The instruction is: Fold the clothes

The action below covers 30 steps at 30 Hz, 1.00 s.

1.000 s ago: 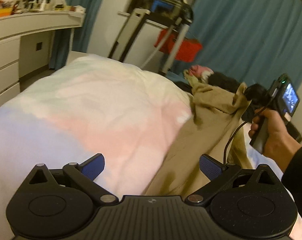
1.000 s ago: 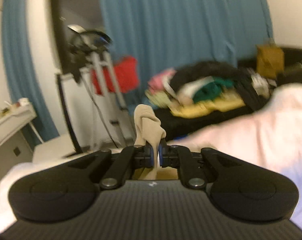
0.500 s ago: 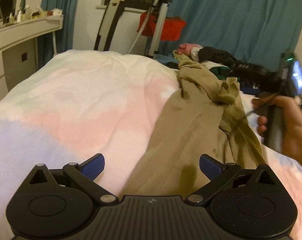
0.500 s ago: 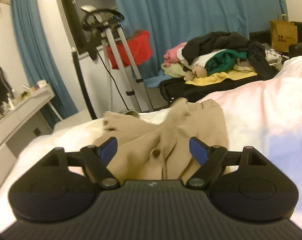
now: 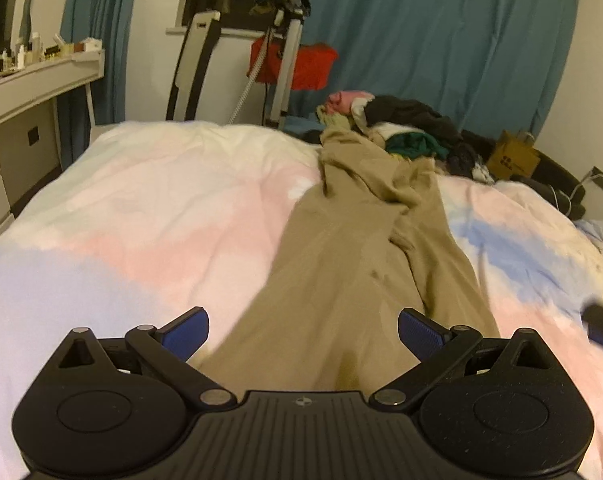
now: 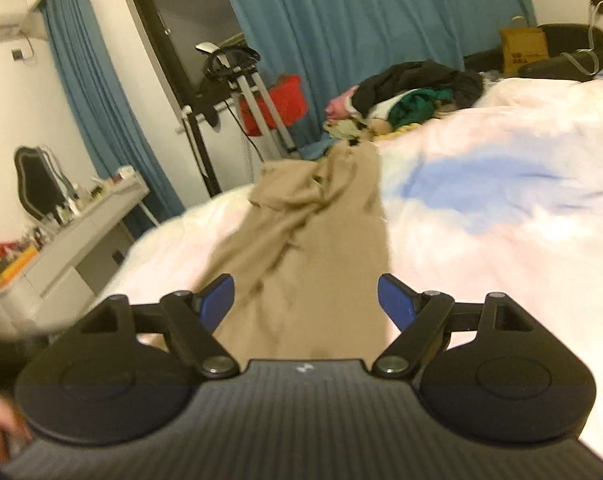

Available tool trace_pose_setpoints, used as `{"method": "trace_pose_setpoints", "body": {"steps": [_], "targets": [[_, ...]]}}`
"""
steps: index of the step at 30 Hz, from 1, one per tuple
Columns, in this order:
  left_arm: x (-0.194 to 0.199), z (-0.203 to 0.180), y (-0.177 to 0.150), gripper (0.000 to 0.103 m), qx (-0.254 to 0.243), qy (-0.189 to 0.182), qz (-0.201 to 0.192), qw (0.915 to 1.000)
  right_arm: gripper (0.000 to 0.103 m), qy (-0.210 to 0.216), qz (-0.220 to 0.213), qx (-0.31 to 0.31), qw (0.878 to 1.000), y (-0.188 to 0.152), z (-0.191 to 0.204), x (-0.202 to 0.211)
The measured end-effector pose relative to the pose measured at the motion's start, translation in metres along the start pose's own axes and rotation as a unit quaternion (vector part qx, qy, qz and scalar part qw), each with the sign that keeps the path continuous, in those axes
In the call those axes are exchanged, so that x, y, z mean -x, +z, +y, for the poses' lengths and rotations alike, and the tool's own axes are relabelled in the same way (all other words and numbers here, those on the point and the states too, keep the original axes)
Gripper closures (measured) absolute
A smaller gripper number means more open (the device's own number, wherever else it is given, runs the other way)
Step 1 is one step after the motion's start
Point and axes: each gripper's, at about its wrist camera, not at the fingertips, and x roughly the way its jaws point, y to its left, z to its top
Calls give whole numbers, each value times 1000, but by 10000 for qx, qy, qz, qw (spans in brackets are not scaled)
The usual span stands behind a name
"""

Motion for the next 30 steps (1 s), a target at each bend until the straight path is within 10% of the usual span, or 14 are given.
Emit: {"method": "trace_pose_setpoints", "body": {"steps": [6,12,16,21,26,30], "targets": [[5,14,-5,9,-41,122,642,9979,23,-175,67,159,9997,-16,-7,21],[-2,72,0,19,961,-289,1778,9789,23,-175,213,-177,9995,-19,-23,12],[-5,101,5,20,883,168,1851,9786,23,-157,373,-426,9983,-22,-32,6],[-29,127,-7,51,1290,-221,2373,9626,23,-27,436,-669,9968,-21,-36,6],[-21,107,-8,94,462,-353,2131,9753,23,-63,526,-635,9966,-22,-34,2],[19,53,-6,100,-1354,-156,1314,9819,23,-114,642,-628,9959,-24,-35,-2]]}}
